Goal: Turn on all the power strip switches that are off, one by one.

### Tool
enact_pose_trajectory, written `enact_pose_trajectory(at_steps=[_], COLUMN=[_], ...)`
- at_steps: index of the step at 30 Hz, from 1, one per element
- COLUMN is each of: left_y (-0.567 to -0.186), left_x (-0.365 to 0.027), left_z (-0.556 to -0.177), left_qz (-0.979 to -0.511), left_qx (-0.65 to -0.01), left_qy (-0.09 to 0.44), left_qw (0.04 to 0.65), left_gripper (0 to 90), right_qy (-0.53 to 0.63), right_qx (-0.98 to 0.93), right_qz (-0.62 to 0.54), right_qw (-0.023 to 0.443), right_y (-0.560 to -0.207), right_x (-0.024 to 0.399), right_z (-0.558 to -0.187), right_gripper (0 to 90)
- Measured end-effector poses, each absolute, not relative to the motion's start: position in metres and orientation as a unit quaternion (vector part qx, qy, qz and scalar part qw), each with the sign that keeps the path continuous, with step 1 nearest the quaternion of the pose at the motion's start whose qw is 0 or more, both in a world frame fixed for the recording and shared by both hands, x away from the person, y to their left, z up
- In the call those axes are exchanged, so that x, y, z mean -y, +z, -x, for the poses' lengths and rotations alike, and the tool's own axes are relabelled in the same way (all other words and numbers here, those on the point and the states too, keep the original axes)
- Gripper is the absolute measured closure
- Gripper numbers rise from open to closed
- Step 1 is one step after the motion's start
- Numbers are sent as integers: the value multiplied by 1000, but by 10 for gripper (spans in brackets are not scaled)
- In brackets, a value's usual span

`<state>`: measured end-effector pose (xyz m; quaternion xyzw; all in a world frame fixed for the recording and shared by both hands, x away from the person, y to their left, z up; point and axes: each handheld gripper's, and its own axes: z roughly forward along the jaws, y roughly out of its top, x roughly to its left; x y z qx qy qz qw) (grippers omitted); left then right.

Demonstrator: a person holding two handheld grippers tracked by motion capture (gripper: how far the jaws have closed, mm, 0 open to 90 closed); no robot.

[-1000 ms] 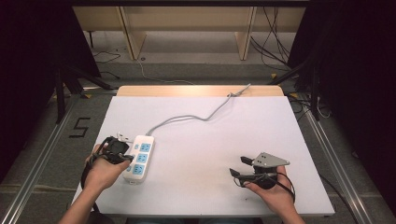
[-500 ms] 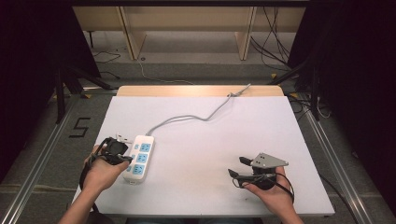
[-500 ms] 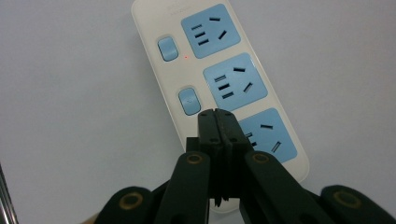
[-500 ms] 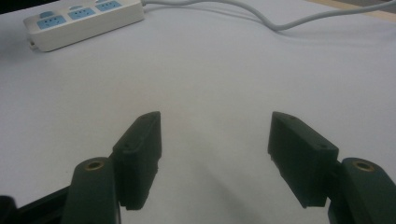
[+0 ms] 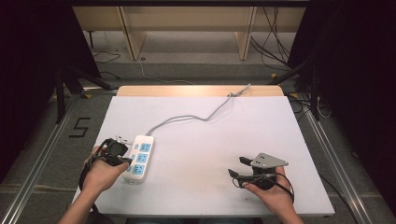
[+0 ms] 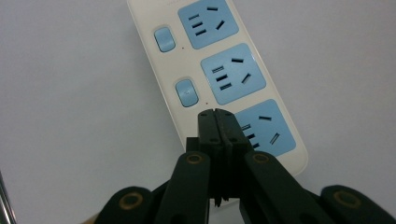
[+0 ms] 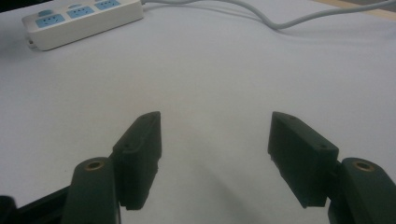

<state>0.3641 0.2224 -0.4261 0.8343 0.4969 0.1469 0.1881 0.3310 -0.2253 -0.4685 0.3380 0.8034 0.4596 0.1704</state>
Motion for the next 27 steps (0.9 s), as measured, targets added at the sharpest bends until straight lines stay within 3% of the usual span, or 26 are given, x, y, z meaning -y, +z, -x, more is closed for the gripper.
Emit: enact_pose_trajectory(at_steps=[27], left_y=[-436], left_x=[-225], left_z=[-369], left_qz=[-838], left_qx=[-507], left_qy=[130], left_qw=[153], left_gripper=[897], right_qy=[460], right_qx=[-802], right_qz=[-338], right_qw=[173], right_y=[-468], right_x=[227], right_z=[-331], right_gripper=[359])
